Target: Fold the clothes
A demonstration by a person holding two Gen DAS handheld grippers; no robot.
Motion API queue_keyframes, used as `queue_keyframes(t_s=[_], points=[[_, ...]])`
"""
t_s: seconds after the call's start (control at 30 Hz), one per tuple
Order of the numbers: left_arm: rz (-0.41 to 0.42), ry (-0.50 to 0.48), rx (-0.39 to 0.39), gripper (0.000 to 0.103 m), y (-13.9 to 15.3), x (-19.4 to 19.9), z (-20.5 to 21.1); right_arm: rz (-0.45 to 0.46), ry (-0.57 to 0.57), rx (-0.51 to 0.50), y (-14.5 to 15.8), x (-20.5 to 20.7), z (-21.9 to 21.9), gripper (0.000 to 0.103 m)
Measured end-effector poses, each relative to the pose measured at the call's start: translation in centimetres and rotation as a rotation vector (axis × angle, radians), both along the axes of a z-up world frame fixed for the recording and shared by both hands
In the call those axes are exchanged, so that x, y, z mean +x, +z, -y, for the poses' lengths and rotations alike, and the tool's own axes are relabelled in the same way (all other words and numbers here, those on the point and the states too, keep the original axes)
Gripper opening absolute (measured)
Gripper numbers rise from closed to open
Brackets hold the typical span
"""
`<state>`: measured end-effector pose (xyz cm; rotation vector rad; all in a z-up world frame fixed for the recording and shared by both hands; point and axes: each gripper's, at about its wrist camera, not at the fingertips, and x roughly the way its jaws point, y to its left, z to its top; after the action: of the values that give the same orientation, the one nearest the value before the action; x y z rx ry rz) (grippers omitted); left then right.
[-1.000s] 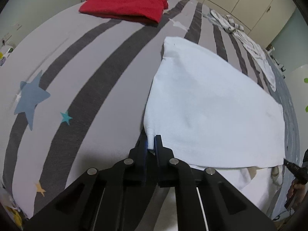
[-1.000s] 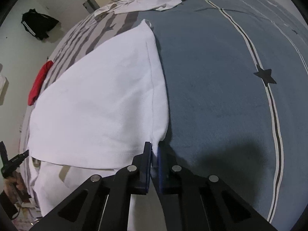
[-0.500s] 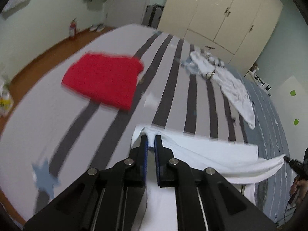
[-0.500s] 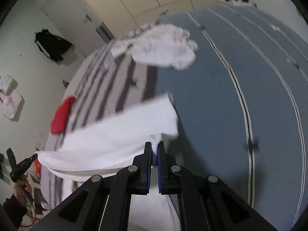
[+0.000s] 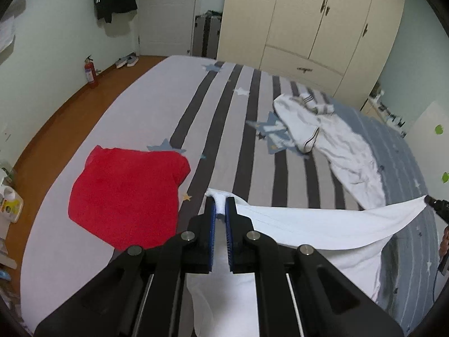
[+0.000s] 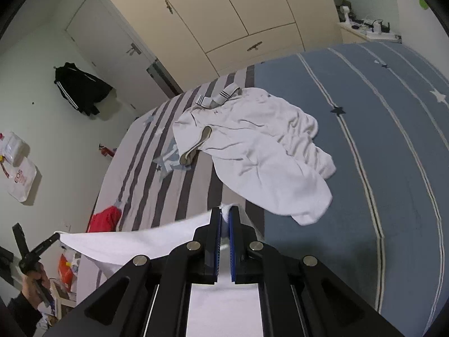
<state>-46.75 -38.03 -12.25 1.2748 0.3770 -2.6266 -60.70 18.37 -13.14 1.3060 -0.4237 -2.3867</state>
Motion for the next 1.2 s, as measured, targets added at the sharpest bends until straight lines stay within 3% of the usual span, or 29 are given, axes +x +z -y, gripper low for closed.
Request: queue_keyframes(t_s=[0.17,0.33,0.5,0.77,0.93,1.2], points=[[0.067,0.021,0.026,0.005,-3.2,1.3,0.5,0.035,0.023,0.025,-2.5,-0.1,0.3,0.005],[0.087,0.017,0.071,0.005,-3.7,5.1,0.9,0.094,0.015,0.004,-4.8,1.8,-1.9,0.005],[0.121,0.01,0.111,0.005,-4.5,9.1,0.0,0.133,0.038,-0.004,-6.0,5.5,-3.8,0.005],[0.174,0.086,0.215,0.005,-6.8,15.5,-0.8,0.277,0.034,-0.033,-9.1,12.1,-6.8,0.004],[0.196,0.073,0.197,0.005,-7.5,17.8,-1.8,0.331,0.027,-0.035,-10.2,14.9,-8.0,0.004],[0.339,0.12,0.202,0.005,-15.8,20.7,-2.0,0.415,0.047,0.058,-16.1,18.9,-7.5,0.005]])
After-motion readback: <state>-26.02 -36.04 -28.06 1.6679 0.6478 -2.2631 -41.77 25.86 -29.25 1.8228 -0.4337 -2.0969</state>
